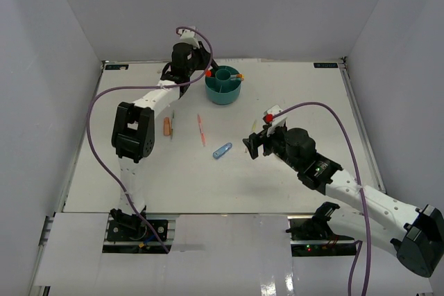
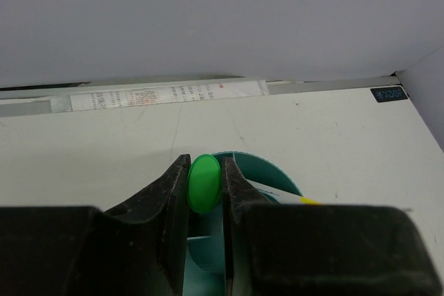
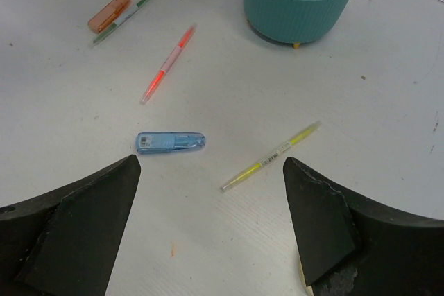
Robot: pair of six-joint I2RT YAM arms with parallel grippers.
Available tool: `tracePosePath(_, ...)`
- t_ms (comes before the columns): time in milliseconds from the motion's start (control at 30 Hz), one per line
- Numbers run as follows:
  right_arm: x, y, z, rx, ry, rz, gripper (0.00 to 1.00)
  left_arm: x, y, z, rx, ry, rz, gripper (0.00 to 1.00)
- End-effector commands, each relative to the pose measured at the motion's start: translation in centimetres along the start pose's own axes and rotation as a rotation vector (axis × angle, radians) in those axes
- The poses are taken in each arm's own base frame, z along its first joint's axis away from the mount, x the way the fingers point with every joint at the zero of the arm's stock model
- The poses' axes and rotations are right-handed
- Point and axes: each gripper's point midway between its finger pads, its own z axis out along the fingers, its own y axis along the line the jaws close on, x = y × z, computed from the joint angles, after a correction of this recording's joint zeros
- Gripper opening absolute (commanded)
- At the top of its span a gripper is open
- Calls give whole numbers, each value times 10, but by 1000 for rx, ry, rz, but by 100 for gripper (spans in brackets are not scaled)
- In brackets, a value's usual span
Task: Sort the stationery into containers
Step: Place the pen in the storage box.
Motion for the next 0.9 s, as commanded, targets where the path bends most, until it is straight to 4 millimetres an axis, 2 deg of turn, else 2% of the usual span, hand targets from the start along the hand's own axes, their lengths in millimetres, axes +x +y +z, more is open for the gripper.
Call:
tracePosePath(0, -7, -2, -3, 12, -31, 17, 90, -28, -14, -1, 52, -54, 29, 28)
tracePosePath(133, -4, -2, -4, 10, -22, 15, 90, -18, -9, -1, 36, -31, 35, 35)
tracePosePath(200, -3, -2, -5, 11, -22, 15, 90, -15, -6, -2, 26, -21, 40, 44)
tracePosePath(333, -2, -3, -8, 12, -21, 15, 90, -12, -5, -3, 22, -9, 45, 56)
tracePosePath(500, -5, -4, -11, 19, -26, 21, 90, -15, -9, -11, 27, 6, 41, 63)
tracePosePath(533, -5, -5, -13, 23, -27, 20, 90, -27, -14, -18, 35, -8, 42, 69)
tracePosePath(600, -6, -7, -14, 36, -29, 20, 90, -27, -15, -29, 31, 14, 48, 77)
tracePosePath(633, -7, -8, -15, 42, -31, 21, 90, -44, -20, -40, 26, -6, 54, 86)
tracePosePath(733, -6, -13, -17, 65, -27, 19, 90, -39, -9, -63, -51, 52, 54, 98)
tracePosePath(800, -5, -14, -18, 76, -25, 23, 90, -41, -7, -87, -88, 98, 51, 98)
tracePosePath(833, -6, -16, -18, 81, -28, 25, 90, -34, 7, -96, -167, 117, 45, 98)
tracePosePath(867, -5, -16, -18, 82, -27, 31, 90, -31, 10, -112, -197, 156, 41, 98)
